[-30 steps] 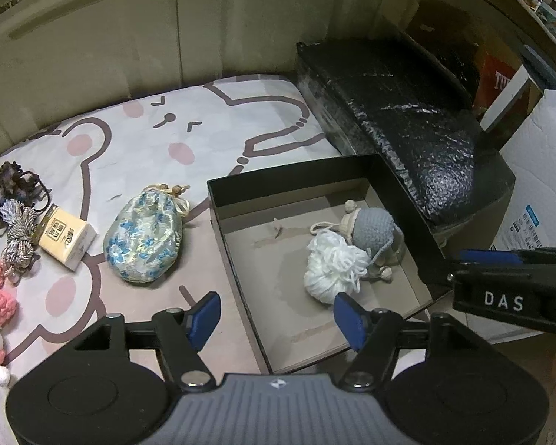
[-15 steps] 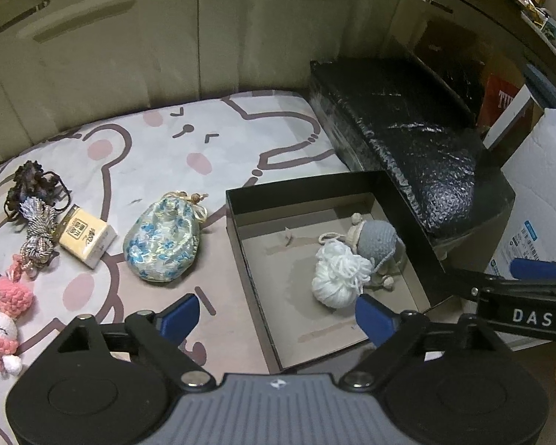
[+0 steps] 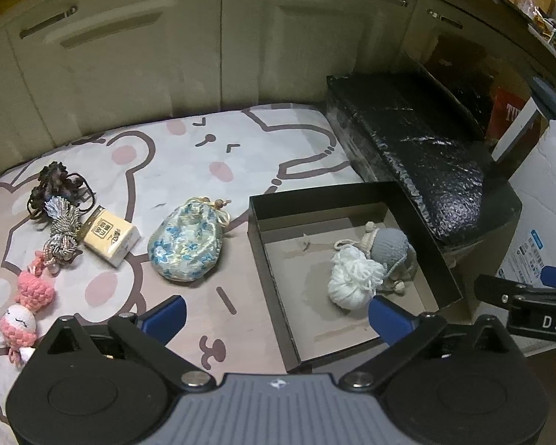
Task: Organize objects
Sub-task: 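Withdraw both grippers from the box toward the remaining items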
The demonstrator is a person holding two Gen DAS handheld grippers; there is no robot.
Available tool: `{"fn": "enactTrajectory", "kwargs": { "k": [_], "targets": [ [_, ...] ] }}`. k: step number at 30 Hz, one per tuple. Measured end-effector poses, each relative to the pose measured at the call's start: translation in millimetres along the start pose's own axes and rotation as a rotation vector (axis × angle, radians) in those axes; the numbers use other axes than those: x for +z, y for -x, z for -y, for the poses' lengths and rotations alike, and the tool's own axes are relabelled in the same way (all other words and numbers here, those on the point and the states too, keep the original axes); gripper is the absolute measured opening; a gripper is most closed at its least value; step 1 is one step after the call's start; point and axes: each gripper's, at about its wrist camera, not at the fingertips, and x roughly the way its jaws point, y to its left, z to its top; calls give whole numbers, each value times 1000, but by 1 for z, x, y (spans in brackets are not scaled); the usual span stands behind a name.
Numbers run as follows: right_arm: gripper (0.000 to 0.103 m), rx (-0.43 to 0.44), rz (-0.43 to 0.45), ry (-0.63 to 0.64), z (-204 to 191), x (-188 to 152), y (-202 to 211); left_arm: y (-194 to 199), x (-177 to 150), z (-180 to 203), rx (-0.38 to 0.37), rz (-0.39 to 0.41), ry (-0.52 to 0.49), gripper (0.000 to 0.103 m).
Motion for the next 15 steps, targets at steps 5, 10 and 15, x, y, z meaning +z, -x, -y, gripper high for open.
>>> {"fn": "enactTrajectory", "kwargs": {
  "k": [5,10,15],
  "targets": [
    [103,-5,15,-2,3,-3,6,2,-2,-2,19,15,-3,103],
    [103,-14,27,-17,9,-4,11,4,-4,-3,17,18,-3,103],
    [103,-13,39,-23,10,-6,16,5,-5,-4,14,16,7,103]
  ]
}}
